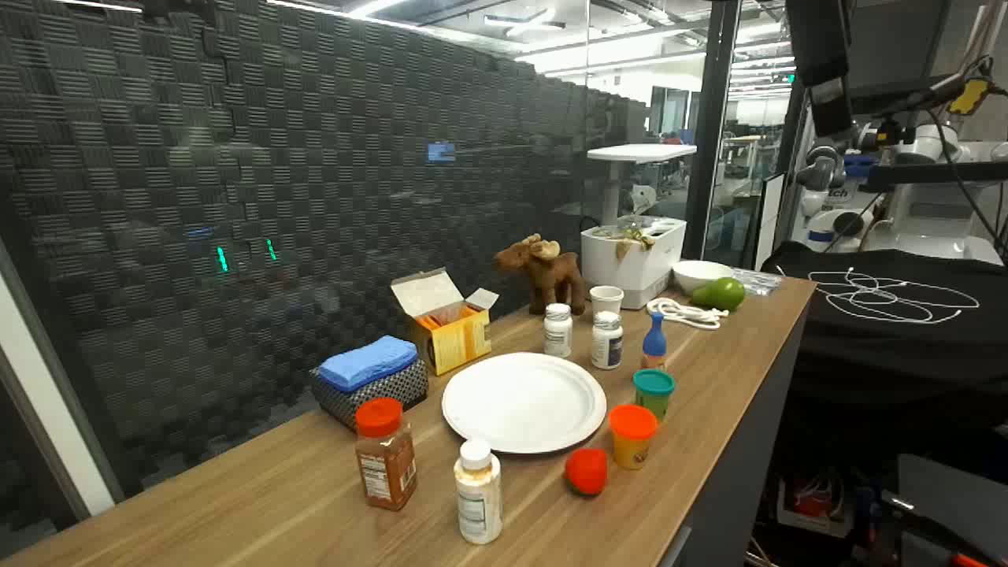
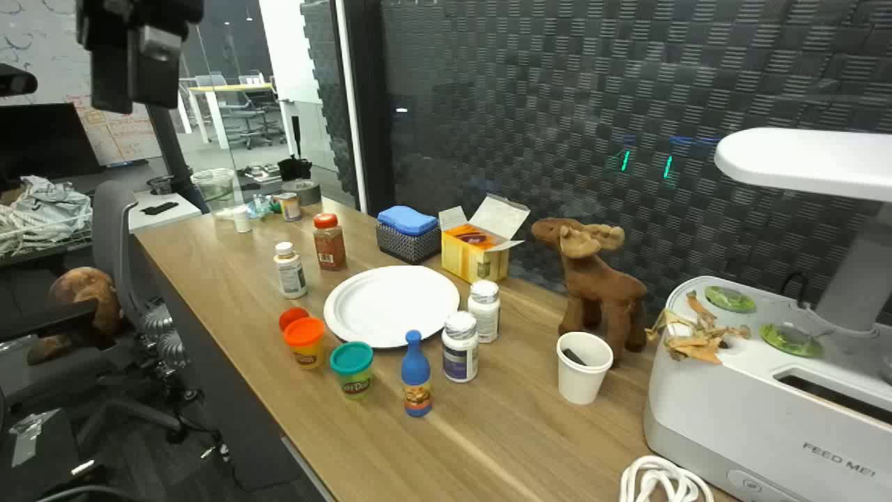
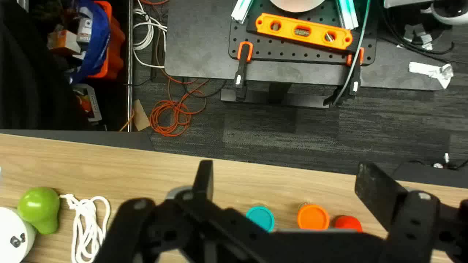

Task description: Put all the objects surrounding the plate on the plate.

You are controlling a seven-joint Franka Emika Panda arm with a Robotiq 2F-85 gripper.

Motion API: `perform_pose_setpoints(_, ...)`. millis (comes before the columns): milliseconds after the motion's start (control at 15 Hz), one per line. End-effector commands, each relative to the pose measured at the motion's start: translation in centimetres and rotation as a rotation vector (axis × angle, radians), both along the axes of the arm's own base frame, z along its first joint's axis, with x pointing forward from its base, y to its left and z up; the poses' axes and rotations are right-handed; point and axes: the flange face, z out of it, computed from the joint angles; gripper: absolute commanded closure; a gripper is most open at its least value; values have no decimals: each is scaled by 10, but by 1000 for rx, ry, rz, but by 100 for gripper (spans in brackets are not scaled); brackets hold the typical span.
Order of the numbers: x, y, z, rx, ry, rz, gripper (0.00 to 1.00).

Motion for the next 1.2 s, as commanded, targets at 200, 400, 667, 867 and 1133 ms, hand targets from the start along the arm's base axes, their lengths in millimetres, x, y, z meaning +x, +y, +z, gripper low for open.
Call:
perform_pose_setpoints(200, 0, 0, 6, 0, -13, 0, 0)
perform_pose_setpoints(400, 0, 0, 6, 0, -14, 0, 0)
perform_pose_setpoints(667, 4, -2, 6, -1, -15, 6, 0)
perform_pose_setpoints(867, 42, -17, -5, 13, -54, 17, 0)
perform_pose_setpoints(1133, 101, -32, -30, 28, -143, 12, 0)
